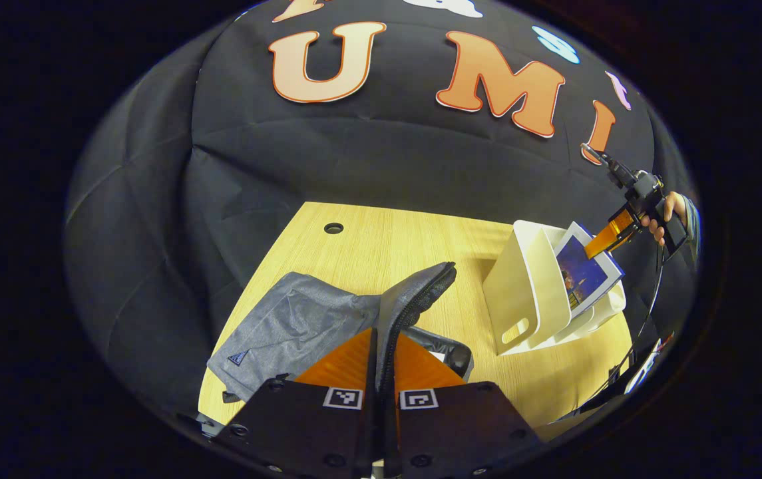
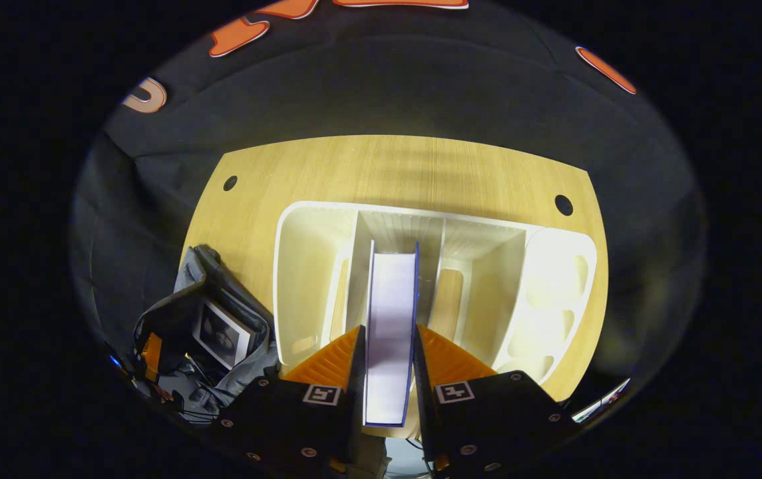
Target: Open the schoolbag, grab two books from the bookshelf and put them into the schoolbag.
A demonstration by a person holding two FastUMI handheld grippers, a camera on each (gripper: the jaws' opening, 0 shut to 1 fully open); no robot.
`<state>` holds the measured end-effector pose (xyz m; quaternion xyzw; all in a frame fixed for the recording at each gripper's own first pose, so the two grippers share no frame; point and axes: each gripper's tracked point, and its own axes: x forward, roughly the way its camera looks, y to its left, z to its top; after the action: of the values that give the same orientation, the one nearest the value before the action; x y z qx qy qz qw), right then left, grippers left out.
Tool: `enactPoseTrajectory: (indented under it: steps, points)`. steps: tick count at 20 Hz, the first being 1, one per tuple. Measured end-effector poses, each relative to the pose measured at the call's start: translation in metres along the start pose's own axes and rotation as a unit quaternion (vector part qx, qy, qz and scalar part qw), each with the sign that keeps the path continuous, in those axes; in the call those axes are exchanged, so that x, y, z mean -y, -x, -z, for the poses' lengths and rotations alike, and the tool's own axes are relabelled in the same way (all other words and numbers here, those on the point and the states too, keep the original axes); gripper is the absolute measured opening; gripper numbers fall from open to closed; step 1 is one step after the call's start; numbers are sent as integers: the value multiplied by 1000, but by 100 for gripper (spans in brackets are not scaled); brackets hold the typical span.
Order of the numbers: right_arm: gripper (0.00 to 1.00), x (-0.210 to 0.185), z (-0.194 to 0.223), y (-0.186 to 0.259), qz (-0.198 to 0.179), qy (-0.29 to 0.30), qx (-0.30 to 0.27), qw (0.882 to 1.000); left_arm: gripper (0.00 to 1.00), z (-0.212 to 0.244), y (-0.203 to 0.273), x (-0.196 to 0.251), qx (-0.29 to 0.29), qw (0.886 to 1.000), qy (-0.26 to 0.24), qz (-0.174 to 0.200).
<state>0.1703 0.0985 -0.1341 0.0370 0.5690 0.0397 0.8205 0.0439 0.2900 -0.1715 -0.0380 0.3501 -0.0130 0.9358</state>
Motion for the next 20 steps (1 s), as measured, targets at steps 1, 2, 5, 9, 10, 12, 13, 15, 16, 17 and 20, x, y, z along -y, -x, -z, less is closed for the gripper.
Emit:
enactPoseTrajectory:
  steps: [1, 2, 5, 9, 10, 12, 13, 15, 16, 17, 20]
  points:
    - [35, 1, 2, 2, 2, 1, 0, 1000, 6, 0, 0, 0, 1, 1000, 2, 0]
    - [33, 2, 1, 3, 2, 1, 4, 1000, 6, 1, 1, 1, 1, 1000, 4, 1]
    - [31, -1, 4, 12, 1, 4, 11, 1000, 6, 4, 3, 1, 1, 1000, 2, 6]
    - [29, 1, 15, 33, 11, 3, 21, 1000, 6, 3, 0, 0, -1, 1000, -5, 18]
    - [29, 1, 17, 38, 14, -2, 27, 1000, 6, 4, 0, 0, -4, 1000, -7, 21]
    - [29, 0, 24, 54, 19, -12, 40, 999, 6, 5, 1, 2, -6, 999, -13, 36]
    - [29, -2, 31, 61, 20, -16, 46, 999, 6, 5, 1, 2, -7, 999, -18, 44]
    - [29, -5, 47, 75, 21, -32, 54, 998, 6, 6, 0, 2, -11, 998, -26, 61]
    - [29, -8, 53, 80, 21, -44, 57, 997, 6, 7, -1, 2, -14, 997, -31, 70]
    - [29, -11, 61, 85, 22, -55, 59, 996, 7, 6, -2, 2, -15, 996, -36, 80]
    - [29, -14, 86, 95, 30, -89, 66, 993, 6, 5, 0, 0, -16, 993, -52, 104]
